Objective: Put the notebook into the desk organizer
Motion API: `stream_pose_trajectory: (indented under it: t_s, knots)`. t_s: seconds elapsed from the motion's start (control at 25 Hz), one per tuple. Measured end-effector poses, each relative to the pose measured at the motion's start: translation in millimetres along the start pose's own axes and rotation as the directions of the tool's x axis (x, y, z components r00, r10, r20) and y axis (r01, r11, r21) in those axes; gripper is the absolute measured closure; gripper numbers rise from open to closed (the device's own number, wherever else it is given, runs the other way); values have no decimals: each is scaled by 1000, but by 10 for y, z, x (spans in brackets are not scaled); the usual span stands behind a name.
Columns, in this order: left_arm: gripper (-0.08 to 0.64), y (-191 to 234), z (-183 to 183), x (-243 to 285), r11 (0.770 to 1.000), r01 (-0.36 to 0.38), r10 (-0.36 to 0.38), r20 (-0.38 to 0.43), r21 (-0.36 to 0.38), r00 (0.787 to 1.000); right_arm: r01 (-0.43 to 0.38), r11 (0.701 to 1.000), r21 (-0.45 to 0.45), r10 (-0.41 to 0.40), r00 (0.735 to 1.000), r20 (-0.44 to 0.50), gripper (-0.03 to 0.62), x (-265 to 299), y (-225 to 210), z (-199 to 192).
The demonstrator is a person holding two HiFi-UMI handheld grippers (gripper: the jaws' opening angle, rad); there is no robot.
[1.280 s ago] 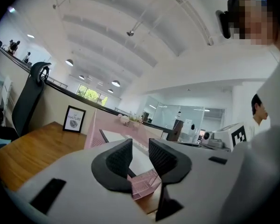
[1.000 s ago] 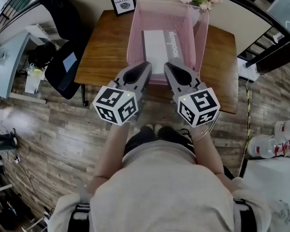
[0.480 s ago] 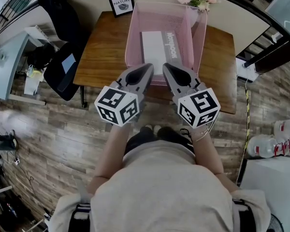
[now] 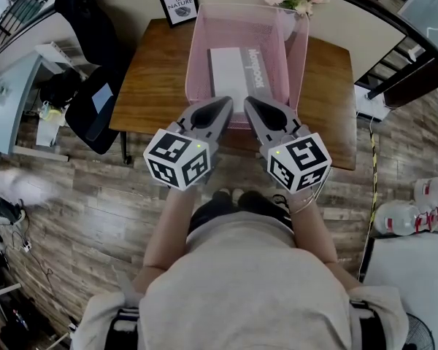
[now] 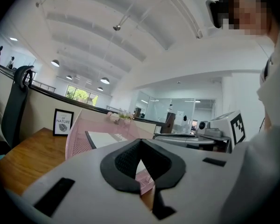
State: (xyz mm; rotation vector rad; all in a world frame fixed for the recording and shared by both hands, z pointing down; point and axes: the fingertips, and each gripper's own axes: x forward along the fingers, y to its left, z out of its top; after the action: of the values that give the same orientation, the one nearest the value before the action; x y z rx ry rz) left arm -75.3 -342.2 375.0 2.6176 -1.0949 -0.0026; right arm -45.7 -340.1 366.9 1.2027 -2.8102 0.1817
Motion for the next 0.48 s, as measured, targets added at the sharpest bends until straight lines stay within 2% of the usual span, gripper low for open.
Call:
stream_pose_trajectory:
  t_s: [0.48]
  knots:
    - [546,-11,-11,-1,999,5,-4,18,-43,1000,-10,1000,-9,9,1000,-28,583,-13,-7,-71]
